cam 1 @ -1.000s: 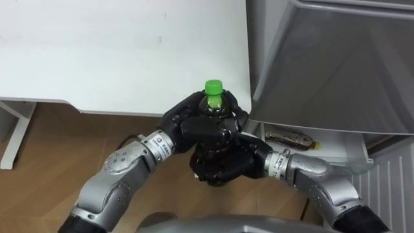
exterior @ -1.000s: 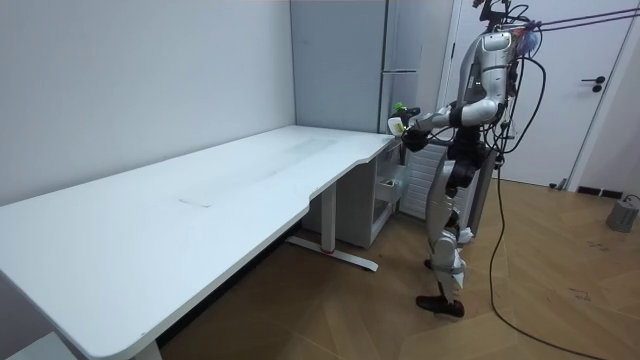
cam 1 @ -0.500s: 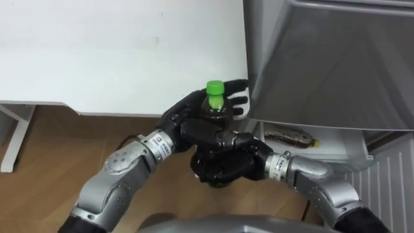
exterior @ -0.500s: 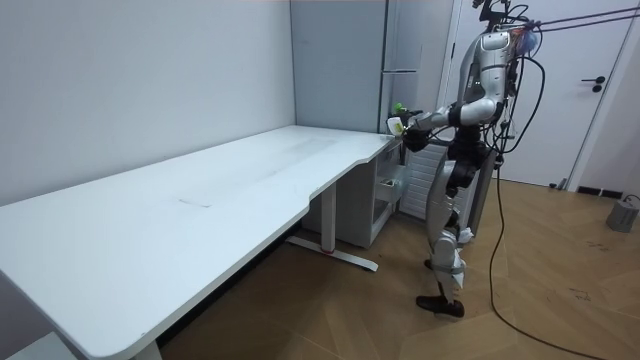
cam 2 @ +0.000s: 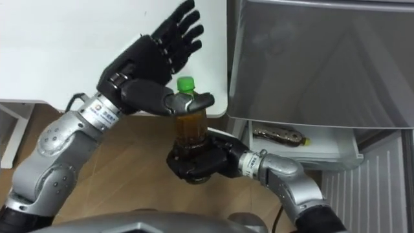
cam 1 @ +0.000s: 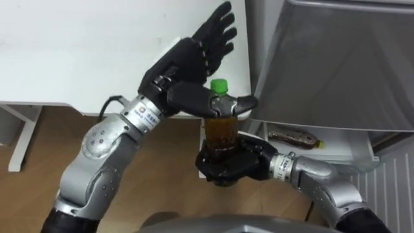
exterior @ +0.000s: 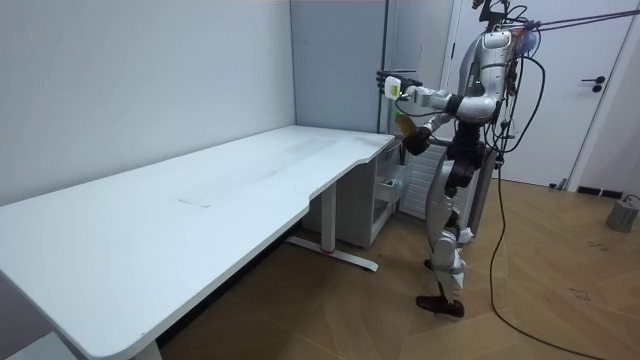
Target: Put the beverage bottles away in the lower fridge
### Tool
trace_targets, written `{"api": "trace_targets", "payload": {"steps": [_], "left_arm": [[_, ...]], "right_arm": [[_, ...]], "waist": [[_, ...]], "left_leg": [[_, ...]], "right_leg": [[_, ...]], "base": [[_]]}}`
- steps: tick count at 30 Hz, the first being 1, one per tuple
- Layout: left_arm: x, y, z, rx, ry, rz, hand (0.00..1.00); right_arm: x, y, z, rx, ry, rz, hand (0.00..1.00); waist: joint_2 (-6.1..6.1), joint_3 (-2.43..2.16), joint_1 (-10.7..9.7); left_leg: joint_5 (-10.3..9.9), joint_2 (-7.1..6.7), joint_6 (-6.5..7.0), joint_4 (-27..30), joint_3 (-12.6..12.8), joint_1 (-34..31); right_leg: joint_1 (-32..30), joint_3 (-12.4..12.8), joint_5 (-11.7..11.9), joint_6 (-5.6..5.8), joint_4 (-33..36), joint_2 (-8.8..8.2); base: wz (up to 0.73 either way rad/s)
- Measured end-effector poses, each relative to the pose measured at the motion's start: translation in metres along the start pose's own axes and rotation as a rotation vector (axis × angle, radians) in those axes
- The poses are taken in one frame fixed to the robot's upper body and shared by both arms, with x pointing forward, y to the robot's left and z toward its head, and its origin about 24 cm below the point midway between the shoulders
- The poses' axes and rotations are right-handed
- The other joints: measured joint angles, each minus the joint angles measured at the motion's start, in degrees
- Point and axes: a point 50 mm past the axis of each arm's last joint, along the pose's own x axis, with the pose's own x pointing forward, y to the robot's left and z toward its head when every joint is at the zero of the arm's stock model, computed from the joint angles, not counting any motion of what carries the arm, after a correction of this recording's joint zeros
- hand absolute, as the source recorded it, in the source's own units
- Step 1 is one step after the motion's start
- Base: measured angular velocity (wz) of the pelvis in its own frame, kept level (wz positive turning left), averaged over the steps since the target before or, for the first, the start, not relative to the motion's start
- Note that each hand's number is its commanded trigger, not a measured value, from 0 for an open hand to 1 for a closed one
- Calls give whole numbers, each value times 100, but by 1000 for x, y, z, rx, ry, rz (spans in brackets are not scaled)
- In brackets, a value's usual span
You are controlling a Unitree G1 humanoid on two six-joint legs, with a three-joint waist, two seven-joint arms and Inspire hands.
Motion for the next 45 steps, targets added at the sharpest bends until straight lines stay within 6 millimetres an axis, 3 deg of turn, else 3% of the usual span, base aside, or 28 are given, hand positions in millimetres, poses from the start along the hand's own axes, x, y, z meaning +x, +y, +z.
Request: {"api": "trace_targets", "payload": {"steps": [3, 8, 14, 17, 20, 23, 26, 30, 34, 40, 45], "left_arm": [[-2, 4, 24, 97, -127, 61, 0], [-13, 22, 51, 265, -222, 245, 0], [-39, 44, 86, 494, -373, 543, 0], [-62, 57, 104, 630, -462, 783, 0], [-79, 63, 106, 685, -488, 941, 0], [-98, 81, 90, 676, -428, 1117, 0], [-133, 104, 51, 621, -221, 1327, 0], [-194, 112, -29, 470, 213, 1549, 0], [-233, 92, -97, 256, 571, 1630, 0], [-286, 47, -153, 92, 1012, 1596, 0], [-332, 6, -172, -96, 1306, 1588, 0]], "right_arm": [[-5, 1, -11, 6, 35, -26, 100], [-19, -9, -13, -5, 29, -122, 100], [-33, -15, -21, 24, 3, -212, 100], [-40, -16, -25, 35, -34, -264, 100], [-44, -16, -31, 44, -19, -288, 100], [-47, -15, -37, 58, -3, -317, 100], [-46, -14, -39, 67, 6, -335, 100], [-40, -11, -42, 73, 23, -354, 100], [-33, -7, -43, 88, 33, -327, 100], [-29, -7, -46, 97, 77, -317, 100], [-24, -6, -44, 97, 90, -295, 100]], "waist": [[20, -13, 139], [27, -8, 288], [34, -15, 595], [97, -25, 683], [160, -47, 749], [217, -59, 847], [242, -84, 913], [133, -127, 977], [-157, -98, 1096], [-144, -78, 1080], [-160, -63, 1038]], "left_leg": [[6, -8, -8, -87, 13, 128], [6, -13, -9, -182, -4, 277], [8, -18, -14, -274, -51, 481], [7, -23, -15, -272, -100, 525], [6, -27, -16, -281, -120, 549], [16, -47, -27, -361, -184, 579], [23, -65, -26, -399, -240, 634], [44, -72, -29, -431, -258, 665], [42, -80, -27, -414, -295, 553], [28, -78, -13, -489, -274, 571], [27, -78, -14, -488, -251, 551]], "right_leg": [[39, 80, -11, -8, -37, 13], [182, 76, -17, 1, -82, 20], [415, 33, -20, 7, -194, 33], [523, -40, -16, 2, -267, 34], [582, -61, -17, 5, -275, 33], [582, -80, -37, 7, -279, 27], [594, -67, -46, 7, -281, 25], [561, -66, -52, 7, -283, 25], [506, -95, -52, 7, -276, 16], [493, -87, -44, 14, -277, 20], [473, -42, -49, 11, -312, 25]], "base": [[-14], [-1], [3], [9], [6], [6], [-4], [-1], [3], [-1], [-2]]}}
